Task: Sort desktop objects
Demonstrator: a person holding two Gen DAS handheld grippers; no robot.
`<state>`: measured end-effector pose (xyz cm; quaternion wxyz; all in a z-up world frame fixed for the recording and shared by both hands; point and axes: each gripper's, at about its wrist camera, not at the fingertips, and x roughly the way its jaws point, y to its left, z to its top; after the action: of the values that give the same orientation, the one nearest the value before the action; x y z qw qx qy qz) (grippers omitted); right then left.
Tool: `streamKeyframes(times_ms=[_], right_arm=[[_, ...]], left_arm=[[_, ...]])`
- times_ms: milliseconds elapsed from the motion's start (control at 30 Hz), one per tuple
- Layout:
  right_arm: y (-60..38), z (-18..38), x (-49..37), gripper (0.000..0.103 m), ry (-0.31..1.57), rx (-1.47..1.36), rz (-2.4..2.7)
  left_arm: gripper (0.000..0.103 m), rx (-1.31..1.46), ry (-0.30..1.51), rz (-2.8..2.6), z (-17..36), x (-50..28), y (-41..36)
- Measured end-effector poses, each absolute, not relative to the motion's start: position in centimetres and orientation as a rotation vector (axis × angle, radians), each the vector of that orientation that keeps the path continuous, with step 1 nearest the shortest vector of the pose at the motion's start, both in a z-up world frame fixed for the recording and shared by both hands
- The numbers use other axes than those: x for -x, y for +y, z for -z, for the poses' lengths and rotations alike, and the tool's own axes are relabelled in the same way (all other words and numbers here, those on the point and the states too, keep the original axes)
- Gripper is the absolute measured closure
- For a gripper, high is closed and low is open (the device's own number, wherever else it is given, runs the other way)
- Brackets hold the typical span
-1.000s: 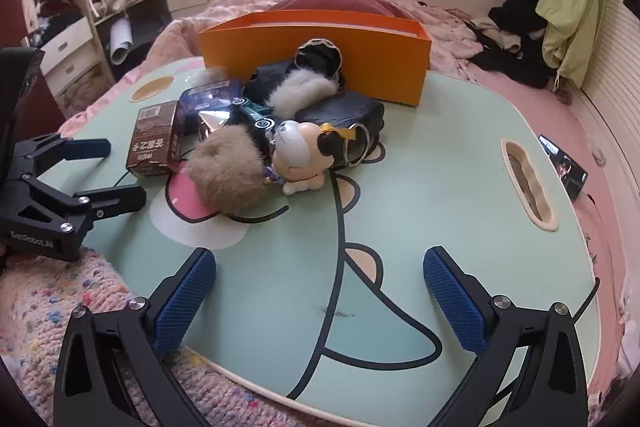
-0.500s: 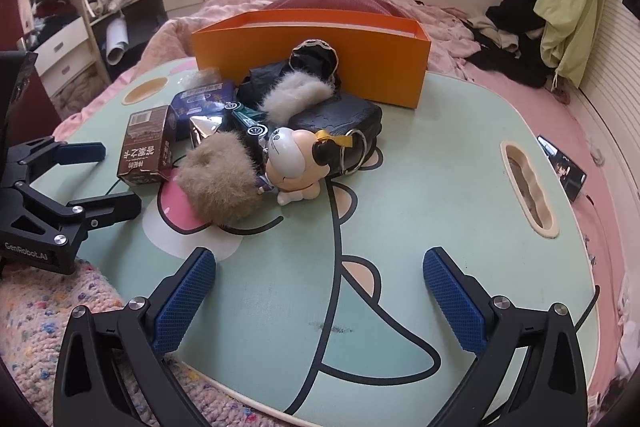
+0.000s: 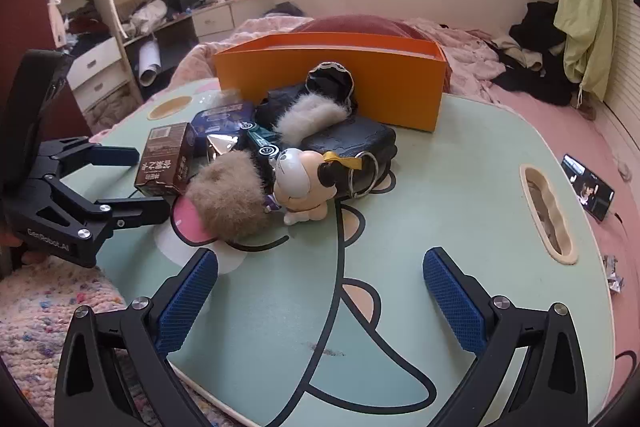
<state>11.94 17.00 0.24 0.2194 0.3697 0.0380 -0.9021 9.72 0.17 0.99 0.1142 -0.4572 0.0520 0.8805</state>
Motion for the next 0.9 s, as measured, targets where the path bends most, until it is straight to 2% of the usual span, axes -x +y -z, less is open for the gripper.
streamKeyframes(times_ms=[200,900], right_arm=[[16.07,-0.2,-12.26,0.0,0.216,-1.044,2.566],[16.04,-0.21,-12.07,0.0,0.194,-1.066,2.559]], left_arm=[[0.0,1.338,0.145,-2.572,-0.86,-9.55,0.09],[0.0,1.337,0.138,-2.574,-0.85,-9.55,0.0]])
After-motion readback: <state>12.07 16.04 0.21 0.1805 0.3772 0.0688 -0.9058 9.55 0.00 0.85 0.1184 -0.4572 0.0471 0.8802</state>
